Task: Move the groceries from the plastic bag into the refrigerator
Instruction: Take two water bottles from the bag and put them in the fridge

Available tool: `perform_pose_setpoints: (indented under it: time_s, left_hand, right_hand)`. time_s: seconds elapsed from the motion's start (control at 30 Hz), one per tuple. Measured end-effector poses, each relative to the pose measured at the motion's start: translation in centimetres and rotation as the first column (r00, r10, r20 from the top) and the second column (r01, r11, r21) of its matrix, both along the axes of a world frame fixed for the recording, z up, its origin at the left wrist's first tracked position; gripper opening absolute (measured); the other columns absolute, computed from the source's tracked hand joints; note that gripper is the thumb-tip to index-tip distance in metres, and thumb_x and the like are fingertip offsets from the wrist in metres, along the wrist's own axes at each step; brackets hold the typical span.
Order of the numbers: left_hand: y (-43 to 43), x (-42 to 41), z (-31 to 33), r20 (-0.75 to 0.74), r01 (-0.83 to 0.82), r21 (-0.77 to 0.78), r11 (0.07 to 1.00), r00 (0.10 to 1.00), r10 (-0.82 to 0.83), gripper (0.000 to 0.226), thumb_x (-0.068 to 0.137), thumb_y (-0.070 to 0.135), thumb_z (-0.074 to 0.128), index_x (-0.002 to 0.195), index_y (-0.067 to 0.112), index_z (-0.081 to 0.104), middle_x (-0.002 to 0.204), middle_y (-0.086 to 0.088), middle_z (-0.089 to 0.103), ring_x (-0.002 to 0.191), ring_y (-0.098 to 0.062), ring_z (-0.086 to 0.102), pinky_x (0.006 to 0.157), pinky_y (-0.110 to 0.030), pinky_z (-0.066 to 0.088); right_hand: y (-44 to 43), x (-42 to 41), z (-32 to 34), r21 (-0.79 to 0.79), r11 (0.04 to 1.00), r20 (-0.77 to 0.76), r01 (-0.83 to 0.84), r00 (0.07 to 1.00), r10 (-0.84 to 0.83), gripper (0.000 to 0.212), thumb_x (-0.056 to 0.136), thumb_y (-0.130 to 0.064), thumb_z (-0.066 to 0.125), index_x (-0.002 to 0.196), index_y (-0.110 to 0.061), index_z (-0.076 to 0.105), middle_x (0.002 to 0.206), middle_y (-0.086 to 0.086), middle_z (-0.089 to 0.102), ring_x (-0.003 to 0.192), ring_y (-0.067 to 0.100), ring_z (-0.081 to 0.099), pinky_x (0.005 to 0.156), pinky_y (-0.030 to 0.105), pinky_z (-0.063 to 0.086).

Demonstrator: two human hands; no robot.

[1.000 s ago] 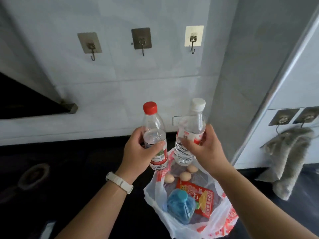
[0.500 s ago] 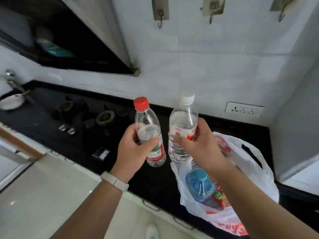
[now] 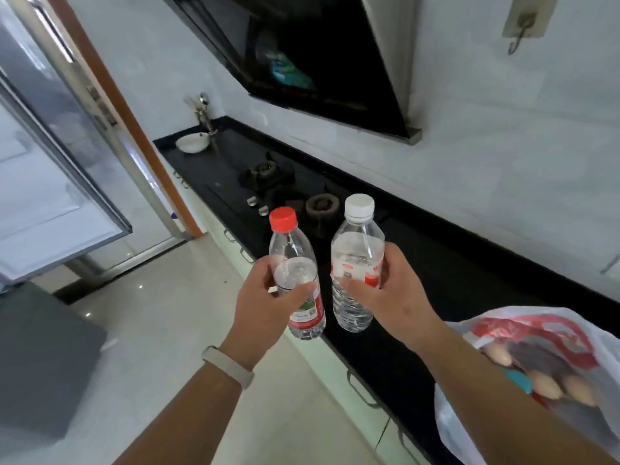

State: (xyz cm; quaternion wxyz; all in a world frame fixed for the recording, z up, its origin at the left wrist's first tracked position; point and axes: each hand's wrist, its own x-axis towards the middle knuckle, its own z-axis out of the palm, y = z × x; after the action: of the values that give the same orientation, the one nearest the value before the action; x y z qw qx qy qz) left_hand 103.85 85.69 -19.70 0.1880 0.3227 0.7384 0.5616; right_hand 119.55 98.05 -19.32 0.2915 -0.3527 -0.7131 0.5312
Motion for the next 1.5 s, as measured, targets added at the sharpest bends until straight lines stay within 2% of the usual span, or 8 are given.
perform_pose_setpoints:
  time_s: [0.3,0.43,0.73,0.83,1.0,1.2,1.33,1.5]
  left_hand:
    - [-8.4,-10.4,0.9,-0.013,-0.114,0.015,0.993,0.993,0.114,0.039,0.075,0.022,0.083,0.101,0.038,0.058,0.097,0.015,0.070,0.086,0.002,0.066,0.073,-0.019,0.050]
    - [-13.3,-15.9,1.0,0.005,-0.159,0.044,0.986,0.987,0.159,0.040,0.075,0.022,0.083,0.103,0.037,0.058,0.097,0.016,0.070,0.086,0.000,0.068,0.074,-0.020,0.051]
    - [-24.7,-26.4,0.4,0.064,-0.319,0.096,0.943,0.947,0.314,0.042,0.077,0.023,0.083,0.108,0.036,0.057,0.101,0.014,0.070,0.089,-0.002,0.068,0.072,-0.018,0.050]
    - [-27.4,-28.3,0.5,0.076,-0.366,0.108,0.924,0.930,0.360,0.040,0.078,0.021,0.081,0.110,0.029,0.060,0.098,0.012,0.071,0.085,0.000,0.068,0.068,-0.013,0.049]
    - [-31.7,-31.3,0.0,0.103,-0.489,0.112,0.865,0.871,0.479,0.046,0.078,0.020,0.081,0.118,0.021,0.058,0.101,0.009,0.070,0.088,-0.006,0.069,0.073,-0.019,0.051]
    - [-34.2,-35.1,-1.2,0.098,-0.601,0.070,0.796,0.798,0.594,0.039,0.078,0.023,0.080,0.110,0.027,0.059,0.097,0.010,0.070,0.083,-0.002,0.069,0.070,-0.016,0.050]
    - [-34.4,-38.6,-1.7,0.089,-0.656,0.031,0.754,0.754,0.651,0.041,0.080,0.024,0.079,0.114,0.028,0.057,0.100,0.013,0.069,0.083,0.001,0.068,0.067,-0.010,0.047]
    - [-32.6,-45.3,-1.4,0.082,-0.730,0.028,0.683,0.683,0.726,0.041,0.080,0.021,0.079,0.115,0.027,0.056,0.103,0.009,0.068,0.090,-0.010,0.068,0.075,-0.022,0.050]
  right_hand:
    - [-6.8,-12.9,-0.3,-0.001,0.994,0.020,-0.107,0.994,0.107,0.057,0.075,-0.029,0.083,0.123,-0.029,0.051,0.107,-0.010,0.066,0.096,0.006,0.066,0.086,0.030,0.057]
    - [-11.0,-19.0,-0.3,0.017,0.988,0.024,-0.151,0.988,0.150,0.054,0.075,-0.030,0.083,0.119,-0.030,0.052,0.101,-0.013,0.067,0.088,0.000,0.066,0.076,0.020,0.053]
    - [-20.4,-31.6,0.4,0.061,0.954,0.012,-0.294,0.956,0.294,0.045,0.072,-0.031,0.084,0.106,-0.035,0.056,0.097,-0.012,0.068,0.088,0.003,0.067,0.077,0.025,0.055]
    - [-22.4,-34.6,0.8,0.083,0.934,0.017,-0.347,0.938,0.347,0.050,0.070,-0.035,0.084,0.110,-0.033,0.055,0.100,-0.013,0.068,0.089,0.003,0.066,0.077,0.027,0.055]
    - [-25.8,-40.0,1.0,0.081,0.874,0.029,-0.480,0.877,0.479,0.049,0.074,-0.029,0.083,0.113,-0.030,0.054,0.099,-0.013,0.067,0.082,-0.005,0.064,0.060,0.009,0.047]
    - [-27.5,-46.3,0.2,0.036,0.792,0.009,-0.609,0.793,0.609,0.049,0.076,-0.027,0.082,0.117,-0.028,0.053,0.102,-0.012,0.066,0.084,-0.003,0.065,0.062,0.010,0.048]
    - [-27.4,-51.7,-0.5,0.019,0.728,0.003,-0.686,0.728,0.686,0.055,0.077,-0.027,0.081,0.123,-0.028,0.052,0.110,-0.009,0.066,0.098,0.009,0.066,0.081,0.025,0.055]
    - [-25.0,-59.8,-0.6,0.010,0.684,-0.014,-0.730,0.683,0.730,0.061,0.074,-0.033,0.083,0.126,-0.025,0.052,0.113,-0.007,0.066,0.101,0.012,0.065,0.090,0.036,0.056]
